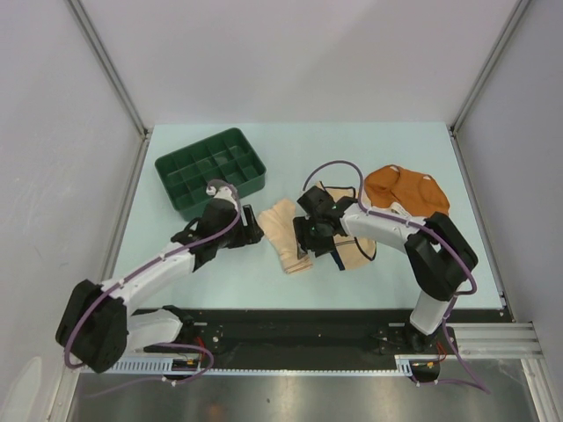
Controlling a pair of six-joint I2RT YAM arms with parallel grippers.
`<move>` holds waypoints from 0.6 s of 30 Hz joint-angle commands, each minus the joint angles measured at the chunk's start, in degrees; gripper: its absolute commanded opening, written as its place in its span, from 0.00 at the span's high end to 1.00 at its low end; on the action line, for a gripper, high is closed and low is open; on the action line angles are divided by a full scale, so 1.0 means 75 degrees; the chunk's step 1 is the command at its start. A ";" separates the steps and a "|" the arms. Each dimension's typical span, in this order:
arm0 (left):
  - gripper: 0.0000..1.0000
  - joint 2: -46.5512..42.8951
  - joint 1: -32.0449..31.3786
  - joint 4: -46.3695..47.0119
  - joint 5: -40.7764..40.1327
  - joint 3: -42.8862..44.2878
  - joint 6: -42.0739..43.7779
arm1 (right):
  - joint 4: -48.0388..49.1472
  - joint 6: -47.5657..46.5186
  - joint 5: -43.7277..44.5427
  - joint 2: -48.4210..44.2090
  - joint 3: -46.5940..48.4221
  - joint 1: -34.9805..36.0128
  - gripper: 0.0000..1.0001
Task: Roll the underwear
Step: Fold the underwear at the center of the board.
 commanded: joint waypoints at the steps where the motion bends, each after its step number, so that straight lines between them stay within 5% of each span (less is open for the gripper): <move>1: 0.24 0.0807 0.0109 0.0449 0.0073 0.0564 0.0257 | 0.0162 -0.0033 0.0181 0.0063 0.0022 0.0208 0.43; 5: 0.23 0.1616 0.0179 0.0532 -0.0056 0.1069 0.0246 | 0.0139 -0.0033 0.0286 0.0098 0.0034 0.0302 0.50; 12: 0.23 0.2741 0.0179 0.0603 -0.0501 0.1935 0.0316 | -0.0013 -0.0021 0.0462 0.0145 0.0034 0.0361 0.90; 18: 0.27 0.3726 0.0191 0.0638 -0.0525 0.2533 0.0410 | -0.0095 -0.0033 0.0498 0.0169 0.0034 0.0396 1.00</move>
